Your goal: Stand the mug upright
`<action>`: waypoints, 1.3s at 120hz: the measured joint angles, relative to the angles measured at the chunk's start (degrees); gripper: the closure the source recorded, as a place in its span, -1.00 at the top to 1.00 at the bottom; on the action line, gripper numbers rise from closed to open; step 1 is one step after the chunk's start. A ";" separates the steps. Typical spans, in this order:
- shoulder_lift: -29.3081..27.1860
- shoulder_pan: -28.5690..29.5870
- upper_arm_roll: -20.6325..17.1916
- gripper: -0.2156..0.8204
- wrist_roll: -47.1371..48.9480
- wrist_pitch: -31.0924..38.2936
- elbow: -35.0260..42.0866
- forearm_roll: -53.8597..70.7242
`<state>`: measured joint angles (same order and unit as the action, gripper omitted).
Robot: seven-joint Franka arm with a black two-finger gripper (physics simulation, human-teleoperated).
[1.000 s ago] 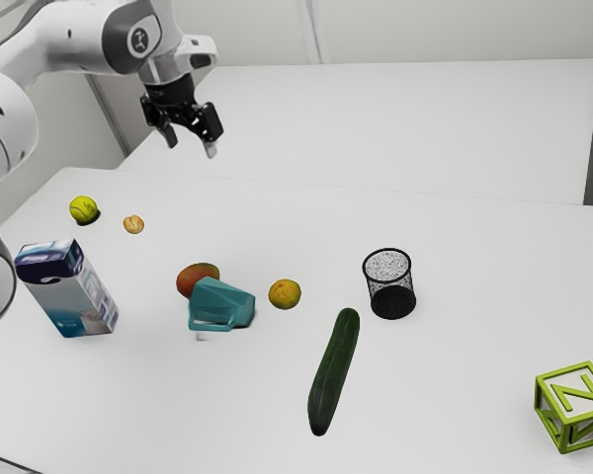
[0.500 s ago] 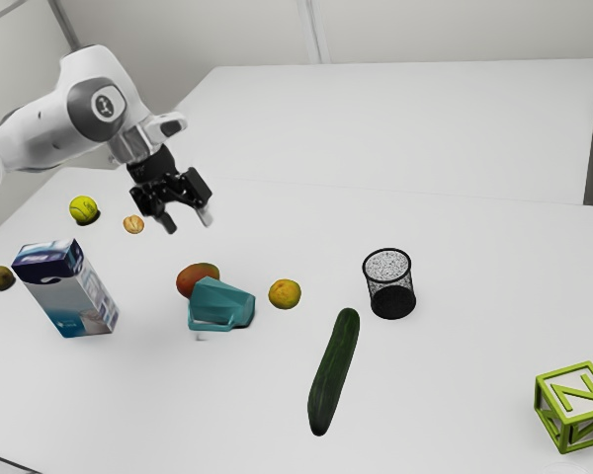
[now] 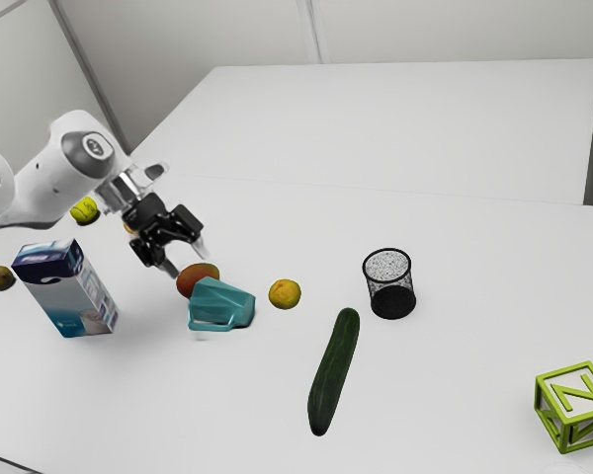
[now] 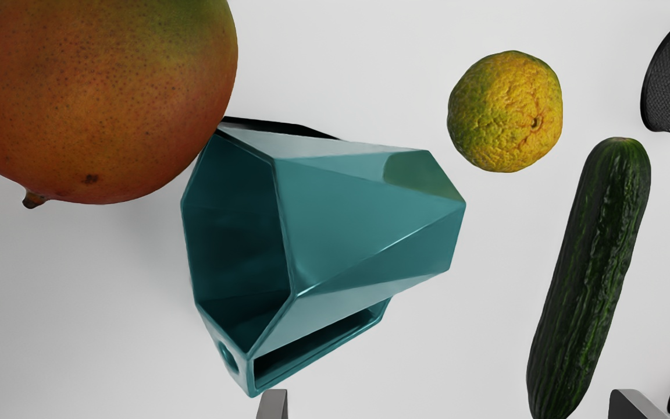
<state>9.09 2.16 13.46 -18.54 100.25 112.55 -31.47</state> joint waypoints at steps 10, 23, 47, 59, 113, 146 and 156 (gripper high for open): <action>1.82 -0.09 0.06 0.58 -1.12 0.13 -0.03 -1.14; 3.27 -0.12 0.07 0.58 -2.36 0.39 -0.10 -2.28; 5.33 0.03 0.07 0.58 -4.15 1.41 -0.20 -3.92; 5.48 0.58 0.07 0.58 -4.84 1.83 -0.20 -4.18; 8.76 1.45 0.03 0.58 -6.87 3.62 -0.63 -6.55; 8.11 1.19 -0.40 0.54 -7.44 3.56 0.14 -8.08; 8.03 1.18 -0.49 0.41 -7.54 3.46 0.21 -8.33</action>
<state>17.12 3.34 12.97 -26.09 103.71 112.76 -39.81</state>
